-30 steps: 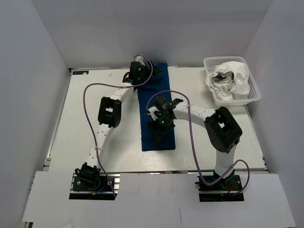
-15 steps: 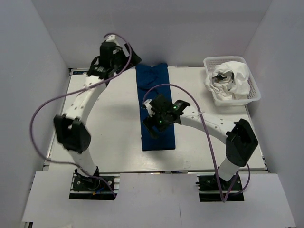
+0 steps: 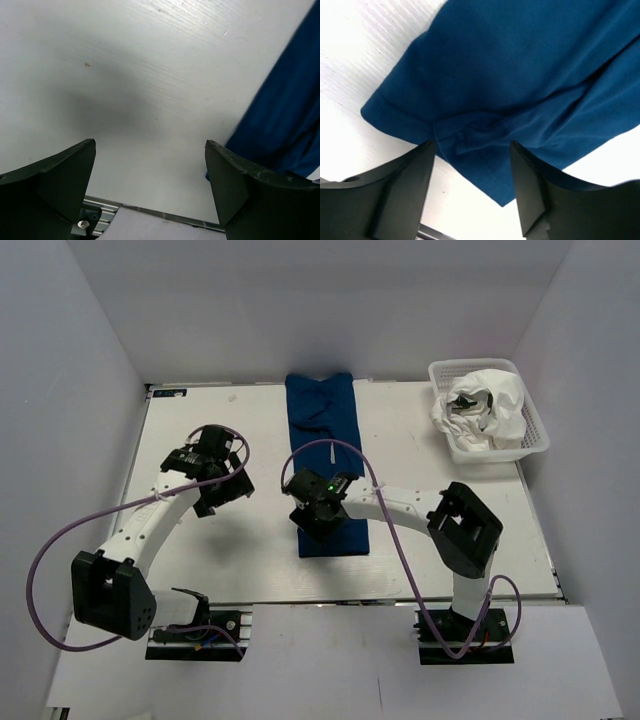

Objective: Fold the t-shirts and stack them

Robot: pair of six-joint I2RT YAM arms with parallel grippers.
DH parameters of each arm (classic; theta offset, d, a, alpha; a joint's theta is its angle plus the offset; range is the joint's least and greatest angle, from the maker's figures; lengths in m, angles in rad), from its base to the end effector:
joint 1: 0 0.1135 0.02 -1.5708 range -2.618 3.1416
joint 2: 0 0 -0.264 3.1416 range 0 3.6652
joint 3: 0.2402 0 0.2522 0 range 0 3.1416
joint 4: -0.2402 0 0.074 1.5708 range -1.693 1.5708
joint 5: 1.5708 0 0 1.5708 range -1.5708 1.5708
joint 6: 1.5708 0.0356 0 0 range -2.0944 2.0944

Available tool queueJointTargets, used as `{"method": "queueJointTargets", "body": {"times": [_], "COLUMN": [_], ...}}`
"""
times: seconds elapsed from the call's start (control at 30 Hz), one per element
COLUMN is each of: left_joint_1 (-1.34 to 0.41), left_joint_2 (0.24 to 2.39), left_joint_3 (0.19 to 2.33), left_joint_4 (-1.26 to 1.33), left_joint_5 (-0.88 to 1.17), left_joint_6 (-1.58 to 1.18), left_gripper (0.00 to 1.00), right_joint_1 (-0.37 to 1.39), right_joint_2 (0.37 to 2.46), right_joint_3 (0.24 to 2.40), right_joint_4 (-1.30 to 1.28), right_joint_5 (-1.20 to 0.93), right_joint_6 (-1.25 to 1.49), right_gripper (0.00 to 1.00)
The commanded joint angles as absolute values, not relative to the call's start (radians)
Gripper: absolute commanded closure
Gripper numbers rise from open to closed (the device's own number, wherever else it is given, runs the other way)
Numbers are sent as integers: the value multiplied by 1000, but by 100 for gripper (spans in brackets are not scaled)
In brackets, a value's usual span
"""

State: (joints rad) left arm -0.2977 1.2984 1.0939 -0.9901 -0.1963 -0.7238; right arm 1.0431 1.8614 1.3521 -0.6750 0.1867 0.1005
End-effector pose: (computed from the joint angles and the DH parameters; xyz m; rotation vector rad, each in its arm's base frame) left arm 0.2325 -0.0641 0.2755 -0.6247 2.6469 -0.0194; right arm 0.1970 0.3248 0.1984 -1.1890 2.4428 0.0738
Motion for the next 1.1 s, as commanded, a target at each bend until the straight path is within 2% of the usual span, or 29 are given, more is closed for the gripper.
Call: {"method": "queueJointTargets", "body": {"times": [0.0,0.3,0.4,0.43,0.47,0.53,0.6,0.63,0.73,1.07], "left_joint_1": [-299,-308,-308,-308,-308,-308,-308,-308,-318,-318], "left_joint_2": [1239,1299,1308,1308,1308,1308,1308,1308,1308,1318], "left_joint_3": [1101,1092,1083,1083,1083,1083,1083,1083,1083,1074], "left_joint_4": [-1020,-1029,-1029,-1029,-1029,-1029,-1020,-1020,-1008,-968], "left_joint_5": [-203,-175,-175,-175,-175,-166,-166,-166,-156,-126], "left_joint_6": [-749,-749,-749,-749,-749,-749,-749,-749,-749,-727], "left_gripper": [0,0,0,0,0,0,0,0,0,0], "right_joint_1": [1058,1069,1071,1071,1072,1072,1071,1071,1071,1068], "right_joint_2": [1881,1899,1919,1917,1916,1890,1861,1846,1800,1677], "right_joint_3": [1381,1336,1335,1336,1338,1335,1338,1341,1345,1307], "right_joint_4": [-640,-646,-652,-656,-658,-649,-646,-646,-643,-784], "right_joint_5": [173,176,190,202,210,213,207,203,190,254], "right_joint_6": [110,117,124,127,130,137,138,140,156,183], "right_gripper": [35,41,49,54,65,80,82,90,100,100]}}
